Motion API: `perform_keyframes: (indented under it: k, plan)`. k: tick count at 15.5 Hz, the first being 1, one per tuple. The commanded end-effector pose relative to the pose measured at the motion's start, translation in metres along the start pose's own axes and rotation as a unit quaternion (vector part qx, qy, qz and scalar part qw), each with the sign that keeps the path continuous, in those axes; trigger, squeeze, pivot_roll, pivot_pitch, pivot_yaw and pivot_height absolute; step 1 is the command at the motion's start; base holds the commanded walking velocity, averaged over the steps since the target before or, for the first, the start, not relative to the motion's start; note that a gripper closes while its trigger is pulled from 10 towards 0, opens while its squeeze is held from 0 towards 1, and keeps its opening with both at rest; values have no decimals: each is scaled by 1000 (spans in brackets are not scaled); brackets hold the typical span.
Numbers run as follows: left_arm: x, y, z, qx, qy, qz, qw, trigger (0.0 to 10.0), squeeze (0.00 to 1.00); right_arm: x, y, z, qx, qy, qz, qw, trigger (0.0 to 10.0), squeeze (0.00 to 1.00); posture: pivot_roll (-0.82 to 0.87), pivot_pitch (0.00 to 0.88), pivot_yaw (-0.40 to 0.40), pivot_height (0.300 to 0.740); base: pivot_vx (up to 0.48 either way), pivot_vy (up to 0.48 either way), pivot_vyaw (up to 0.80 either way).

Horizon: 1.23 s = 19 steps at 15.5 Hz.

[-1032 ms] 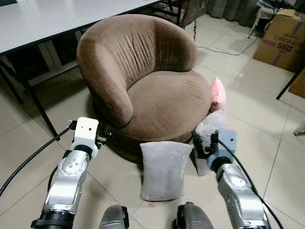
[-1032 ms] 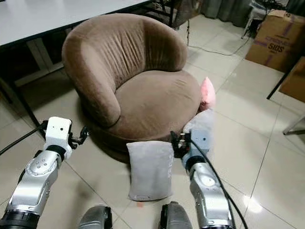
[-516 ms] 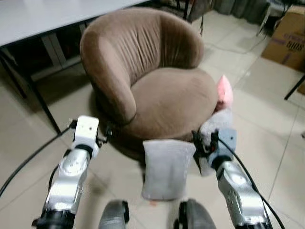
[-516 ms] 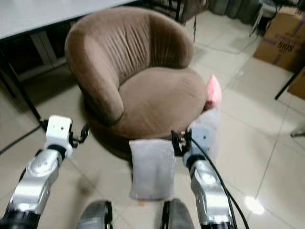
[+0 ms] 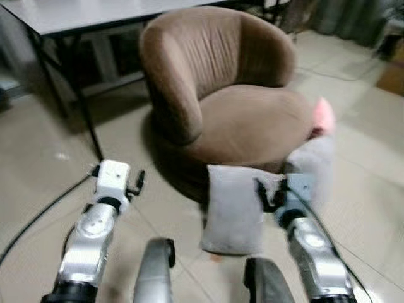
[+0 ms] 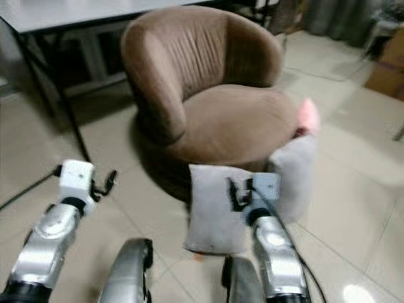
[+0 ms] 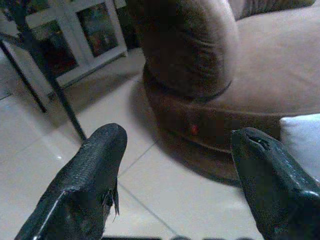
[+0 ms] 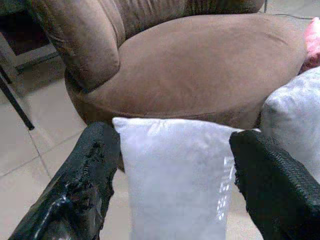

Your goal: Move the pillow to the sofa from floor

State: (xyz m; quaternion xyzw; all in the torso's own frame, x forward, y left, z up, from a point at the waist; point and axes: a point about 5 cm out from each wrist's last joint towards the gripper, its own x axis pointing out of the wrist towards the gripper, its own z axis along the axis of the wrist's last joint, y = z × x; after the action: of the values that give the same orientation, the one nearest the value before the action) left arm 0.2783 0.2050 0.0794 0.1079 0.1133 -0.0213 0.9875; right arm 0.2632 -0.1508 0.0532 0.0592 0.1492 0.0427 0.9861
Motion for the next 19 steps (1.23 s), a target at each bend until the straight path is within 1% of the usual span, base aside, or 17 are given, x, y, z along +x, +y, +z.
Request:
perform_keyframes:
  k: [1, 5, 8, 12, 13, 14, 15, 18, 19]
  plan:
    - [4, -3, 13, 4, -22, -6, 1000, 10000, 0, 0, -6, 6, -2, -15, -10, 1000, 10000, 0, -21, 18, -7, 582, 0, 0, 0]
    - [5, -3, 13, 1, -25, -6, 1000, 10000, 0, 2, -7, 3, -3, -14, -10, 1000, 10000, 0, -21, 20, -8, 582, 0, 0, 0]
    - [5, -4, 14, -3, -28, -5, 1000, 10000, 0, 4, -6, 5, -4, -16, -10, 1000, 10000, 0, -22, 20, -8, 582, 310, 0, 0]
    - [6, -3, 15, -6, -29, -3, 1000, 10000, 0, 5, -2, 15, -3, -28, -6, 1000, 10000, 0, -20, 16, -11, 582, 324, 0, 0]
    - [6, -3, 15, -6, -30, -2, 1000, 10000, 0, 5, -2, 16, -16, -31, 0, 999, 10000, 0, -19, 16, -13, 582, 334, 0, 0]
    - [6, -3, 15, -6, -30, -2, 1000, 10000, 0, 5, -2, 16, -19, -31, 3, 999, 10000, 0, -19, 16, -13, 582, 334, 0, 0]
    - [6, -3, 16, -6, -30, -1, 1000, 10000, 0, 5, -2, 15, -29, -32, 6, 999, 10000, 0, -17, 15, -13, 582, 334, 0, 800]
    - [6, -2, 16, -6, -30, 0, 1000, 10000, 0, 4, -2, 15, -28, -29, 5, 999, 10000, 0, -15, 15, -13, 582, 334, 0, 800]
    - [6, -2, 16, -6, -30, 0, 1000, 10000, 0, 4, -2, 15, -28, -29, 5, 999, 10000, 0, -15, 15, -13, 582, 326, 0, 0]
